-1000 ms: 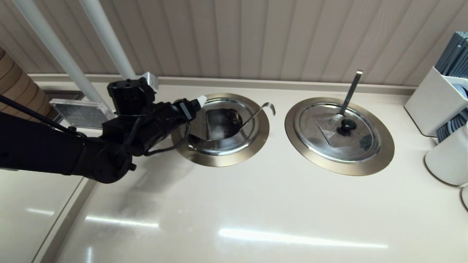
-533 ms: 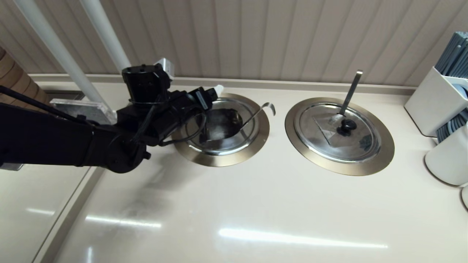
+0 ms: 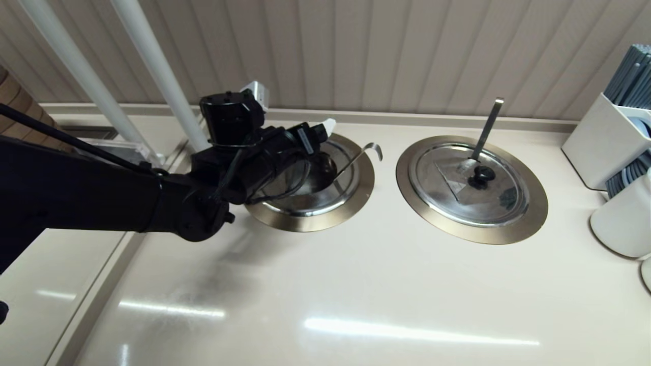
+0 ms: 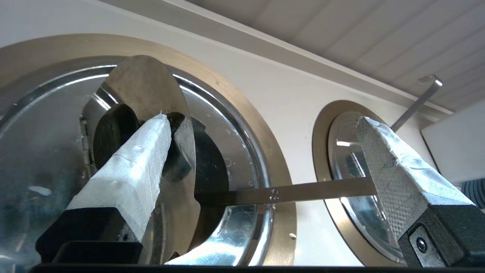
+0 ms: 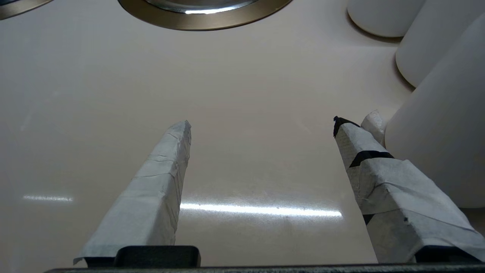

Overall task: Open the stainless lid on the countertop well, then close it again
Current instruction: Close the lid

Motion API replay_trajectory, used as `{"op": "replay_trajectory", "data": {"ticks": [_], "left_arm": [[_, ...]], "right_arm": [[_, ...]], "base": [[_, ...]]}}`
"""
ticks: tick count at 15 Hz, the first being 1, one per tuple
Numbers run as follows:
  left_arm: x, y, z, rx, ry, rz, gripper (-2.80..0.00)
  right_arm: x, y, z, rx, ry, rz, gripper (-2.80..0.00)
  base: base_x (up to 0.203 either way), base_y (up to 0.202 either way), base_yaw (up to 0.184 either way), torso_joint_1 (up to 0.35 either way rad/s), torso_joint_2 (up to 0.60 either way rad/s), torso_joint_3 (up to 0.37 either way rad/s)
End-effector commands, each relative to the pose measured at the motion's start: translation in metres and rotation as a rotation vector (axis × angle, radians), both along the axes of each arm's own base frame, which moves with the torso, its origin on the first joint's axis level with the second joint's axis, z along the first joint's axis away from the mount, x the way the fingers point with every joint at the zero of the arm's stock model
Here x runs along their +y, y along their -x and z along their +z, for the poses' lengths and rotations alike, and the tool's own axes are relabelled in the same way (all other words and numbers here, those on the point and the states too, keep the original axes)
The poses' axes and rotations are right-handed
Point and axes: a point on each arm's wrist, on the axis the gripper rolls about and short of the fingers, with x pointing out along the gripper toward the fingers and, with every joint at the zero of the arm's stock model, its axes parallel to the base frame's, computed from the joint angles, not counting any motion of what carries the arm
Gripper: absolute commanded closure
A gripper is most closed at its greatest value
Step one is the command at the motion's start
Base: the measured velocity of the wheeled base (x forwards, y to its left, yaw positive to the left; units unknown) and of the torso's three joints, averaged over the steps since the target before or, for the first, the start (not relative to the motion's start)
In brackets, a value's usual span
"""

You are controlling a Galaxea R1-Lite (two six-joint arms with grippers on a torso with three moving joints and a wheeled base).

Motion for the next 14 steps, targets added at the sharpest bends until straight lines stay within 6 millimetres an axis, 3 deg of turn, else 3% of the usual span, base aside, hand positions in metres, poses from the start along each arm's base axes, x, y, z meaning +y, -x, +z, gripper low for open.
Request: {"op": "replay_trajectory", "data": {"ticks": [1, 7, 14], "left_arm": [[-0.006, -0.003, -0.004, 0.016, -0.005, -0.007, -2.80], [-0.015, 0.000, -0.001, 0.012, -0.006, -0.020, -2.80], [-0.022, 0.002, 0.017, -0.031, 0.022, -0.037, -2.80]], "right_arm": [[0.000, -0.001, -0.002, 0.008, 0.000, 0.000, -2.80], [0.000, -0.001, -0.002, 0.008, 0.000, 0.000, -2.80], [0.000, -0.001, -0.002, 0.008, 0.000, 0.000, -2.80]], "base": [[0.000, 0.000, 0.000, 0.000, 0.00, 0.000], [0.000, 0.000, 0.000, 0.000, 0.00, 0.000], [0.000, 0.000, 0.000, 0.000, 0.00, 0.000]]}}
